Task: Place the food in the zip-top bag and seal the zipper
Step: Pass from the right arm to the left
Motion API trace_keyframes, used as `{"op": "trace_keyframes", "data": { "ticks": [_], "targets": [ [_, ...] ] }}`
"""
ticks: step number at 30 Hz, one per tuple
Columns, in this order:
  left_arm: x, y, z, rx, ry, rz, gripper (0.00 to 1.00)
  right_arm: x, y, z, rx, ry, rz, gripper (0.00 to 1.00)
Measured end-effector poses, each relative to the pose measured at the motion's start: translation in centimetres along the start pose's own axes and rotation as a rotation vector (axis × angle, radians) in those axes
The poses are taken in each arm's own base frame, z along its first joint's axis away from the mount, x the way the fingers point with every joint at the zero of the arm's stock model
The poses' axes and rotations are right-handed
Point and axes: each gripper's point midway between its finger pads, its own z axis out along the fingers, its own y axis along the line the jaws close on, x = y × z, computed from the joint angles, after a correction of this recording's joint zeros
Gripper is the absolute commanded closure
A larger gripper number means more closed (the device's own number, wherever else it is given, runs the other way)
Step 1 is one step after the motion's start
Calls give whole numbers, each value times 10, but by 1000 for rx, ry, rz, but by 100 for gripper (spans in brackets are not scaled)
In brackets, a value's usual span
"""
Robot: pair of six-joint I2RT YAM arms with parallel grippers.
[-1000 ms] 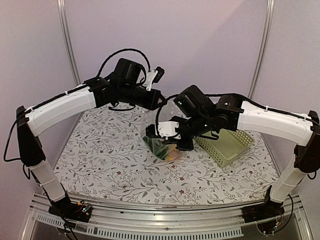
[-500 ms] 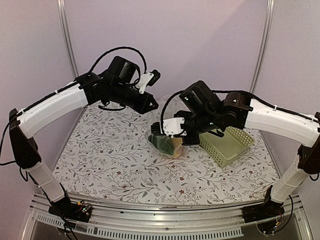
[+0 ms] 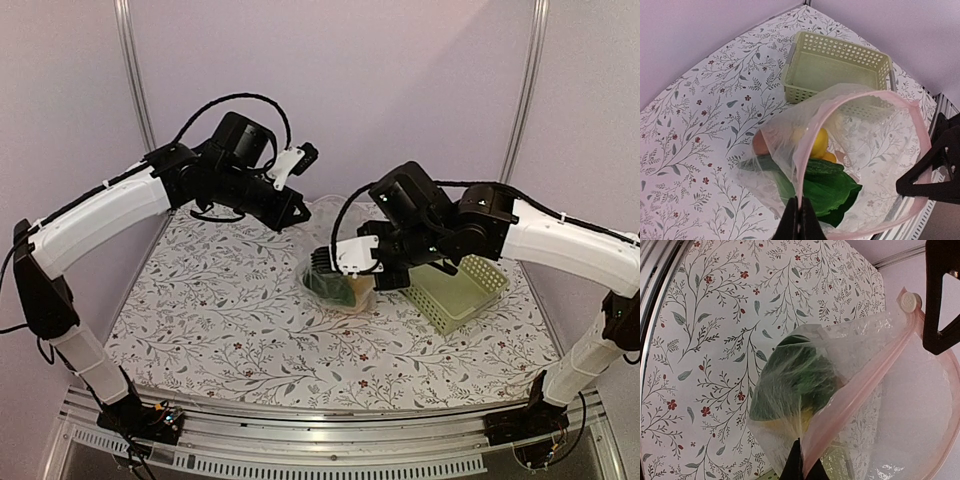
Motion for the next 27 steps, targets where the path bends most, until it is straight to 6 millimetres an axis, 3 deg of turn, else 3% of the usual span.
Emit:
{"op": "trace_keyframes", "data": {
  "ticks": [5,10,12,22,27],
  "targets": [
    [2,0,-6,-1,8,7,100,5,-8,-7,26,3,10,98],
    [-4,-1,-17,-4,-20,19,58,7,-13,-11,40,-6,23,98],
    [-10,2,-20,-22,-47,15,49,9,-10,-11,32,-10,20,98],
    [-58,0,-13,-20,-162,47,46,3,2,-9,-17,-58,-17,96],
    [-50,-12,9,51,-113,85,47,1,1,-13,-12,-72,-16,95]
  ]
}}
